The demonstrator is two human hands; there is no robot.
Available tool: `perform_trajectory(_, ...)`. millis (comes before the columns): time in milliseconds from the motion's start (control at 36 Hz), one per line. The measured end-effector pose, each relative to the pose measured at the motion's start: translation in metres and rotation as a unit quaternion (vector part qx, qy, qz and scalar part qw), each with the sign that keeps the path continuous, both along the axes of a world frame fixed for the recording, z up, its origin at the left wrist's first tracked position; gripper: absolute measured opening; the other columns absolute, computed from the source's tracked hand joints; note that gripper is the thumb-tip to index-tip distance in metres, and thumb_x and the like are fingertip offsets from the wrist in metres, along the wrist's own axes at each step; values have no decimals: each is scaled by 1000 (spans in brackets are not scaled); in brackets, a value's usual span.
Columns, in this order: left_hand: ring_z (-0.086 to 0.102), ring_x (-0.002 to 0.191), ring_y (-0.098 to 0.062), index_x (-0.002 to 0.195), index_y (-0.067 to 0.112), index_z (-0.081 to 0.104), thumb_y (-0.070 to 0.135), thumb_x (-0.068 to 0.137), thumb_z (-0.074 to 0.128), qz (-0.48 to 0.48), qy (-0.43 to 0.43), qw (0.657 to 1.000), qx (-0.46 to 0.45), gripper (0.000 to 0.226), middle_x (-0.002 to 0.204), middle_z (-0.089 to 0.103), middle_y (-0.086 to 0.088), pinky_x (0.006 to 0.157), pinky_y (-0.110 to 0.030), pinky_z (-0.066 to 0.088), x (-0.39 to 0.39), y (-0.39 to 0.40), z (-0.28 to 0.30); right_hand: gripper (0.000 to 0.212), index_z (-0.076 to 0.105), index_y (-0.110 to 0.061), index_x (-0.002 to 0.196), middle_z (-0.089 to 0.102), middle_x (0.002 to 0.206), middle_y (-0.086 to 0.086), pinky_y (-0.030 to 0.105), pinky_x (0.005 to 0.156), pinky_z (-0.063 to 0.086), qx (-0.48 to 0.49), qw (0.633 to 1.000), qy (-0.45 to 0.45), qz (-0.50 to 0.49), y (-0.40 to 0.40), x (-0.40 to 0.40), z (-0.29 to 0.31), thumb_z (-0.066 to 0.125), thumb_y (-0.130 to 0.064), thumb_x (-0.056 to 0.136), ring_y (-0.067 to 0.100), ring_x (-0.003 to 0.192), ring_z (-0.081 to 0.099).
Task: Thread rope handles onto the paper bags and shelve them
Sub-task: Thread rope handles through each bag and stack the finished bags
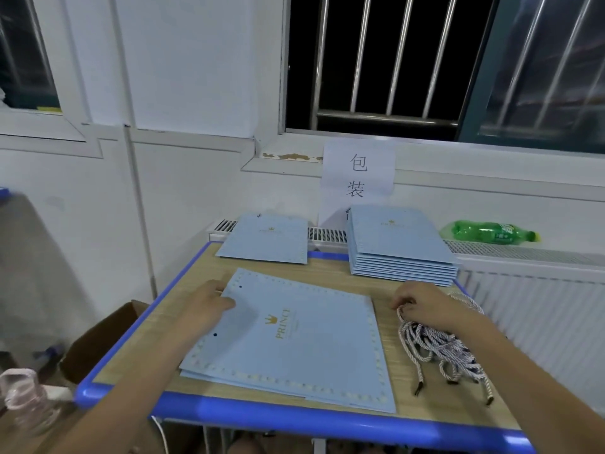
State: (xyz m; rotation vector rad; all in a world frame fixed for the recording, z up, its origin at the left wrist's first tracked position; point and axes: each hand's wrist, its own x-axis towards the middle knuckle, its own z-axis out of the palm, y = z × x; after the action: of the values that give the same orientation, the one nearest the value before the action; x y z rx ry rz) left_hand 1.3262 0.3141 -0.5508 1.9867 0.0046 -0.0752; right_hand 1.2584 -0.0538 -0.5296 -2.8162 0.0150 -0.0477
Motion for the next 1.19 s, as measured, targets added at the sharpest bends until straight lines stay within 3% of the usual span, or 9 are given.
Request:
perform_trajectory(111,56,76,-21,114,6,52,7,90,56,-4,1,1000,15,25,92,57,-5,60,-31,40,-3,-12,0,20,68,-20,71,52,74,-17,6,64,37,-71,997,-12,27,7,5,6,65,-1,79,-4,72,49)
perform_trajectory(194,53,71,-16,110,8,51,8,91,55,-4,1,1000,26,20,85,54,-1,55,-28,38,-3,-16,2,30,63,-28,59,61,72,-13,14,68,47,-32,998,-61,12,11,2,15,68,-6,79,7,73,60)
perform_trajectory(361,47,68,-16,105,8,51,11,90,55,-9,4,999,35,16,83,50,-4,57,-29,33,0,-16,5,5,63,-12,87,68,81,0,18,78,48,167,957,-238,-24,30,-3,52,61,-8,89,12,77,63)
perform_trajectory(444,42,68,-16,95,5,51,10,89,54,-13,0,1000,29,8,81,45,-3,60,-30,30,2,-14,5,7,58,-12,89,66,73,1,17,67,49,272,917,-289,-40,37,0,71,57,-5,91,13,67,62)
perform_trajectory(556,35,64,-19,82,10,44,10,89,54,-17,-13,999,28,12,79,39,-8,57,-29,24,2,-13,5,14,56,-22,84,57,66,-1,25,64,50,298,894,-334,-28,48,7,94,56,-12,93,12,58,56)
perform_trajectory(750,43,66,-14,92,5,51,12,90,54,1,0,1000,16,8,79,48,-3,57,-27,29,7,-15,3,14,62,-15,93,43,65,2,32,61,40,261,892,-369,-2,73,21,119,54,-27,95,15,63,41)
perform_trajectory(889,39,61,-15,79,6,45,8,88,56,6,-7,1000,-8,14,72,42,-3,55,-29,25,8,-12,0,11,63,-15,90,45,63,-2,18,51,31,171,946,-275,19,70,25,91,56,-23,94,9,54,37)
perform_trajectory(1083,36,61,-16,85,6,46,8,88,56,-2,-17,1000,-17,10,77,41,-6,56,-28,24,9,-11,-1,12,65,-24,98,63,103,-2,28,73,45,-104,994,-4,-18,47,15,23,56,-24,90,14,87,58)
perform_trajectory(1194,35,61,-16,82,7,44,7,88,56,-4,-10,1000,-22,13,75,39,-5,56,-28,23,10,-10,-3,36,56,-26,123,51,122,-1,29,91,41,-42,998,-19,48,60,10,15,57,-16,89,16,112,48)
